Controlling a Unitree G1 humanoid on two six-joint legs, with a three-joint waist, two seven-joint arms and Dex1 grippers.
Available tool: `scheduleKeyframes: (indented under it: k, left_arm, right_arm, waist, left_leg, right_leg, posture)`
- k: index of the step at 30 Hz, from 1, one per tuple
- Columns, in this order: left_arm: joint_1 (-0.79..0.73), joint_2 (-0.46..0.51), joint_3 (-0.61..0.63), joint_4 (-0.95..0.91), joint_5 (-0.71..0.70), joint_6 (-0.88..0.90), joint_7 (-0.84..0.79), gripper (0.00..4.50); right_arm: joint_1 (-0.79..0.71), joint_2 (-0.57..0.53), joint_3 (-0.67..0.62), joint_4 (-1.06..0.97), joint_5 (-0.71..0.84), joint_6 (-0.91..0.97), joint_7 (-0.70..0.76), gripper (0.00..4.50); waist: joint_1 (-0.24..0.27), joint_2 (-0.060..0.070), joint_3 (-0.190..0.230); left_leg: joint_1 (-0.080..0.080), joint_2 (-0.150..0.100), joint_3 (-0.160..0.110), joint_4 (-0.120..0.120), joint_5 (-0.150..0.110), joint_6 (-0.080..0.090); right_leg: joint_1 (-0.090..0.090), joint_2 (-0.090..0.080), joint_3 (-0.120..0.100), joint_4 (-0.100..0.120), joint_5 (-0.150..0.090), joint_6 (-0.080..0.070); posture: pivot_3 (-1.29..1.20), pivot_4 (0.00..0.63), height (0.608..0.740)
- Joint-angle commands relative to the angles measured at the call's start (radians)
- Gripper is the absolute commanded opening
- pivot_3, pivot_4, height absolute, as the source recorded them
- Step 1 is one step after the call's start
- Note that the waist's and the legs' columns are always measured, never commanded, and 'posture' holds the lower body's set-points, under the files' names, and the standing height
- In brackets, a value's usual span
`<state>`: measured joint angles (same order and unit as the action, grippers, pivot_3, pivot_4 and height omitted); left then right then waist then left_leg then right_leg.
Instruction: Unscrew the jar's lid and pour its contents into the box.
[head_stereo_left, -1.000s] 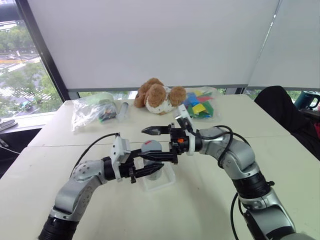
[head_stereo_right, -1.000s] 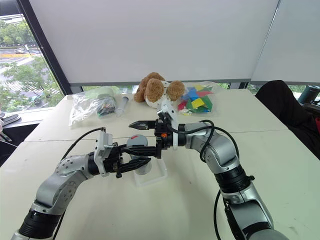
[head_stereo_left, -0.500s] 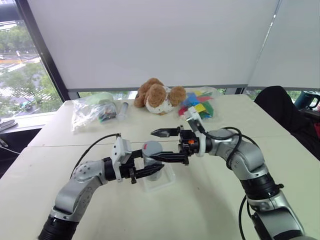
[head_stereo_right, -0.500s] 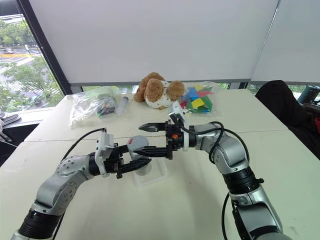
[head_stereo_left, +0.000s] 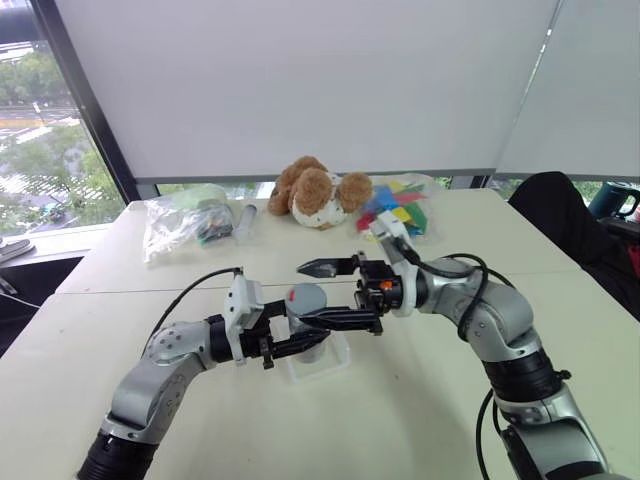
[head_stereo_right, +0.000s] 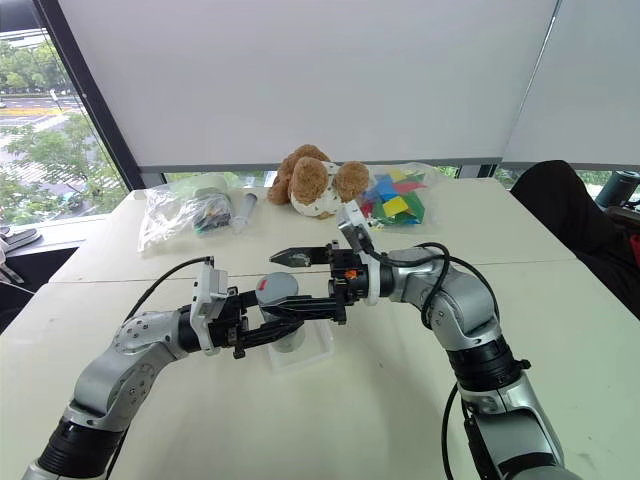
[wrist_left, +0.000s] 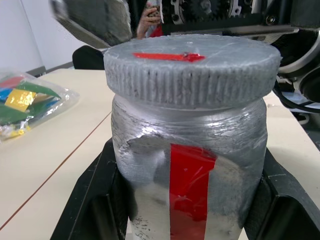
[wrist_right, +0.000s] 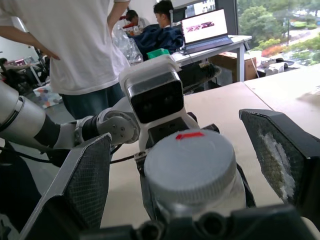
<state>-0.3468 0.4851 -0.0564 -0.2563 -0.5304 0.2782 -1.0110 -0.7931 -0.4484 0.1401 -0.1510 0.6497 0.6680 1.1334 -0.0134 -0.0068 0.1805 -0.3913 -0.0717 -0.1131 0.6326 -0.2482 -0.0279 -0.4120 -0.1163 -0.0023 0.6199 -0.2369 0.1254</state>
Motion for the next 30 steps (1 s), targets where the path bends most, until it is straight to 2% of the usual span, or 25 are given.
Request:
scheduleKeyframes:
  k: [1, 3, 4, 6, 8, 9, 12, 16, 20, 22, 23, 25, 27, 30]
  left_arm:
    - [-0.005, 0.004, 0.007, -0.035, -0.004, -0.013, 0.0, 2.11]
    - [-0.005, 0.003, 0.006, -0.034, -0.004, -0.012, 0.001, 2.11]
    - [-0.006, 0.002, 0.005, -0.034, -0.004, -0.012, 0.001, 2.11]
    - [-0.006, 0.0, 0.004, -0.034, -0.004, -0.013, 0.003, 2.11]
    - [-0.004, -0.001, 0.004, -0.035, -0.003, -0.014, 0.005, 2.11]
    - [-0.002, -0.001, 0.003, -0.036, -0.002, -0.015, 0.007, 2.11]
    - [0.006, 0.001, 0.003, -0.04, -0.003, -0.017, 0.007, 2.11]
    - [0.009, 0.006, 0.006, -0.042, -0.008, -0.016, 0.007, 2.11]
    - [0.009, 0.013, 0.021, -0.042, -0.024, -0.009, 0.009, 2.11]
    - [0.011, 0.017, 0.03, -0.042, -0.03, -0.007, 0.008, 2.11]
    - [0.013, 0.02, 0.037, -0.042, -0.031, -0.008, 0.009, 2.11]
    - [0.016, 0.027, 0.058, -0.036, -0.037, -0.008, 0.013, 2.11]
    - [0.021, 0.042, 0.084, -0.027, -0.043, -0.005, 0.013, 2.11]
    - [0.026, 0.058, 0.112, -0.018, -0.058, 0.005, 0.011, 2.11]
  right_arm:
    - [-0.028, 0.017, 0.02, -0.013, -0.031, -0.038, -0.008, 4.47]
    - [-0.031, 0.021, 0.026, -0.003, -0.042, -0.05, -0.004, 4.47]
    - [-0.032, 0.024, 0.025, 0.001, -0.041, -0.05, -0.002, 4.24]
    - [-0.034, 0.029, 0.022, 0.004, -0.037, -0.051, -0.001, 3.58]
    - [-0.034, 0.031, 0.02, 0.003, -0.029, -0.048, 0.004, 2.57]
    - [-0.033, 0.031, 0.018, 0.002, -0.023, -0.045, 0.007, 2.29]
    - [-0.028, 0.043, -0.001, -0.004, 0.013, -0.025, 0.005, 2.3]
    - [-0.025, 0.072, -0.097, -0.016, 0.187, 0.126, -0.032, 2.3]
    - [-0.031, 0.117, -0.269, 0.01, 0.433, 0.283, -0.195, 2.3]
    - [-0.01, 0.114, -0.336, 0.007, 0.495, 0.304, -0.272, 2.3]
    - [0.014, 0.094, -0.356, -0.012, 0.485, 0.294, -0.288, 2.3]
    - [0.108, 0.027, -0.362, -0.048, 0.316, 0.144, -0.28, 2.3]
    - [0.211, -0.04, -0.368, -0.013, 0.122, -0.087, -0.246, 2.3]
    - [0.299, -0.091, -0.383, 0.086, -0.025, -0.309, -0.212, 2.3]
  waist:
    - [0.0, 0.0, 0.0]
    - [0.0, 0.0, 0.0]
    - [0.0, 0.0, 0.0]
    - [0.0, 0.0, 0.0]
    - [0.0, 0.0, 0.0]
    - [0.0, 0.0, 0.0]
    - [0.0, 0.0, 0.0]
    - [0.0, 0.0, 0.0]
    - [0.001, 0.0, 0.0]
    - [0.001, 0.0, 0.0]
    - [0.002, 0.0, 0.0]
    - [0.009, 0.0, 0.0]
    - [0.012, 0.0, 0.0]
    - [0.005, 0.001, 0.0]
  left_leg:
    - [0.0, 0.0, 0.0, 0.0, 0.0, 0.0]
    - [0.0, 0.0, 0.0, 0.0, 0.0, 0.0]
    - [0.0, 0.0, 0.0, 0.0, 0.0, 0.0]
    - [0.0, 0.0, 0.0, 0.0, 0.0, 0.0]
    - [0.0, 0.0, 0.0, 0.0, 0.0, 0.0]
    - [0.0, 0.0, 0.0, 0.0, 0.0, 0.0]
    - [0.0, 0.0, 0.0, 0.0, 0.0, 0.0]
    - [0.0, 0.0, 0.0, 0.0, 0.0, 0.0]
    - [0.0, 0.0, -0.001, 0.0, 0.0, 0.0]
    - [0.0, 0.0, -0.001, 0.0, 0.0, 0.0]
    - [0.0, 0.0, -0.001, 0.0, 0.0, 0.0]
    - [0.0, 0.0, -0.001, 0.0, 0.0, 0.0]
    - [0.0, -0.001, -0.001, 0.0, 0.0, 0.0]
    - [0.0, -0.001, 0.002, 0.0, 0.0, 0.0]
  right_leg:
    - [0.0, 0.0, 0.0, 0.0, 0.0, 0.0]
    - [0.0, 0.0, 0.0, 0.0, 0.0, 0.0]
    - [0.0, 0.0, 0.0, 0.0, 0.0, 0.0]
    - [0.0, 0.0, 0.0, 0.0, 0.0, 0.0]
    - [0.0, 0.0, 0.0, 0.0, 0.0, 0.0]
    - [0.0, 0.0, 0.0, 0.0, 0.0, 0.0]
    - [0.0, 0.0, 0.0, 0.0, 0.0, 0.0]
    - [0.0, 0.0, 0.0, 0.0, 0.0, 0.0]
    - [0.0, 0.0, 0.0, 0.0, 0.0, 0.0]
    - [0.0, 0.0, 0.0, 0.0, 0.0, 0.0]
    - [0.0, -0.001, 0.0, 0.0, 0.0, 0.0]
    - [0.001, -0.001, 0.0, 0.0, 0.0, 0.0]
    - [0.002, 0.0, -0.001, -0.002, 0.0, 0.0]
    - [0.002, -0.001, 0.0, -0.003, 0.0, 0.0]
  posture:
    - [0.0, 0.15, 0.74]
    - [0.0, 0.15, 0.74]
    - [0.0, 0.15, 0.74]
    - [0.0, 0.15, 0.74]
    - [0.0, 0.15, 0.74]
    - [0.0, 0.15, 0.74]
    - [0.0, 0.15, 0.74]
    - [0.0, 0.15, 0.74]
    - [0.0, 0.15, 0.74]
    - [0.0, 0.15, 0.74]
    - [0.0, 0.15, 0.74]
    - [0.0, 0.15, 0.74]
    - [0.0, 0.15, 0.74]
    - [0.0, 0.15, 0.74]
